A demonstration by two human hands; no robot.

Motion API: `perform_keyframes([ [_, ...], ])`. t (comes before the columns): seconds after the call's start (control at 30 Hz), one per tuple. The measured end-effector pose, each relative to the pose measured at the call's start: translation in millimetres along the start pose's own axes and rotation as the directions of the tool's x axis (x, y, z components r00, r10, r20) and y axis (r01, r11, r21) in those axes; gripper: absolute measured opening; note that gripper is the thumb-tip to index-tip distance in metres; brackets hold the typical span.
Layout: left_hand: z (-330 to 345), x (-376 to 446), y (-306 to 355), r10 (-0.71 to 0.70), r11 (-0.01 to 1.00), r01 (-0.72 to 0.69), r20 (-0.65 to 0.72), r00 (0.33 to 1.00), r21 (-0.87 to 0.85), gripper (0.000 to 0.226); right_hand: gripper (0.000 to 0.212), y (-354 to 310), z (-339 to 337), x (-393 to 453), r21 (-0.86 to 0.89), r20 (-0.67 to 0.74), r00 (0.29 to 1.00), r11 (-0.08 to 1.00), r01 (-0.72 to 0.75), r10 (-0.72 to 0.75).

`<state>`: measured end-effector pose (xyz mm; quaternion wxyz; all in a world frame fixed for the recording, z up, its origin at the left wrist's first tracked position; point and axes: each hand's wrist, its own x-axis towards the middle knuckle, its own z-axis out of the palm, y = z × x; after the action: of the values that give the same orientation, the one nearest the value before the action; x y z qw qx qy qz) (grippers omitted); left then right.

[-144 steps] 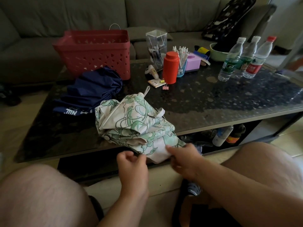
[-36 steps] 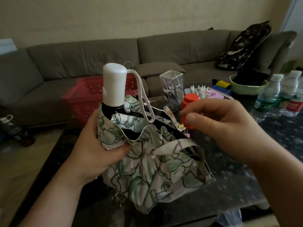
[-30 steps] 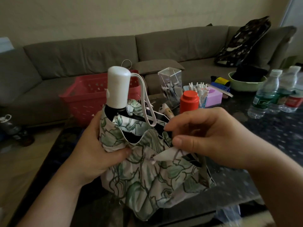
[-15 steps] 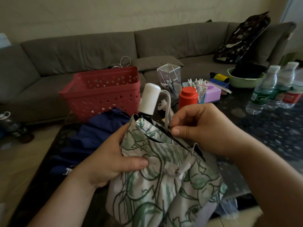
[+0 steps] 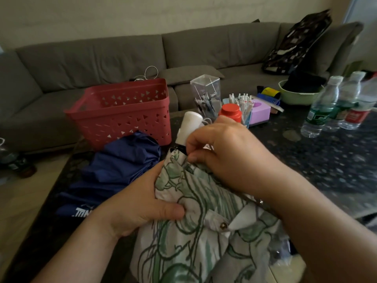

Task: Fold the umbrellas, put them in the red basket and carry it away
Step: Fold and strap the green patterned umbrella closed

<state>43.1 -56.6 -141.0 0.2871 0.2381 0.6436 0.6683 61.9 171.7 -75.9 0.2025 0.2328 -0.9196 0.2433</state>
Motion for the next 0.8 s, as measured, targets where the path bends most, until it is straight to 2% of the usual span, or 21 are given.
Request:
perform_keyframes([
  [0.13, 1, 1, -1, -0.051, 0.994, 0.051, -0.001, 0.999, 0.096, 0.108, 0.016, -6, 12, 3, -0.151, -0.095, 0.994, 0.988, 0.031, -0.046],
  [0.23, 9, 2, -4, -0.067, 0.985, 0.075, -0.051, 0.996, 0.159, 0.093, 0.017, -10, 20, 7, -0.243, -0.103, 0.992, 0.969, 0.049, -0.076],
  [0.33, 19, 6, -11, -0.024, 0.982, 0.041, -0.093, 0.995, 0.186, 0.08, 0.018, -12, 21, 11, -0.244, -0.062, 0.994, 0.967, 0.071, -0.088],
  [0.4, 22, 8, -16, 0.036, 0.975, -0.003, -0.15, 0.988, 0.221, 0.078, 0.015, -11, 11, 14, -0.147, -0.085, 0.991, 0.985, 0.088, -0.101],
  [0.47, 20, 5, -17, 0.093, 0.964, -0.043, -0.18, 0.979, 0.262, 0.08, 0.008, -3, -9, 13, 0.031, -0.208, 0.976, 0.996, 0.079, -0.071],
  [0.53, 14, 0, -15, 0.143, 0.95, -0.077, -0.202, 0.969, 0.303, 0.084, 0.006, 11, -31, 5, 0.218, -0.365, 0.931, 0.975, 0.052, 0.031],
  [0.57, 11, -2, -13, 0.173, 0.94, -0.095, -0.216, 0.961, 0.328, 0.084, 0.009, 19, -39, -2, 0.313, -0.394, 0.914, 0.949, 0.039, 0.092],
  [0.6, 8, -2, -12, 0.202, 0.927, -0.11, -0.231, 0.952, 0.357, 0.084, 0.012, 26, -45, -9, 0.405, -0.38, 0.915, 0.914, 0.034, 0.134],
  [0.67, 2, -3, -7, 0.258, 0.901, -0.133, -0.265, 0.929, 0.412, 0.086, 0.009, 34, -45, -18, 0.529, -0.264, 0.952, 0.849, 0.009, 0.154],
  [0.73, 0, -3, 0, 0.32, 0.873, -0.15, -0.312, 0.895, 0.463, 0.09, 0.009, 36, -38, -22, 0.591, -0.116, 0.979, 0.804, -0.067, 0.166],
  [0.8, 0, -4, 8, 0.375, 0.84, -0.15, -0.358, 0.855, 0.522, 0.089, 0.014, 35, -31, -25, 0.615, -0.033, 0.981, 0.778, -0.132, 0.192],
])
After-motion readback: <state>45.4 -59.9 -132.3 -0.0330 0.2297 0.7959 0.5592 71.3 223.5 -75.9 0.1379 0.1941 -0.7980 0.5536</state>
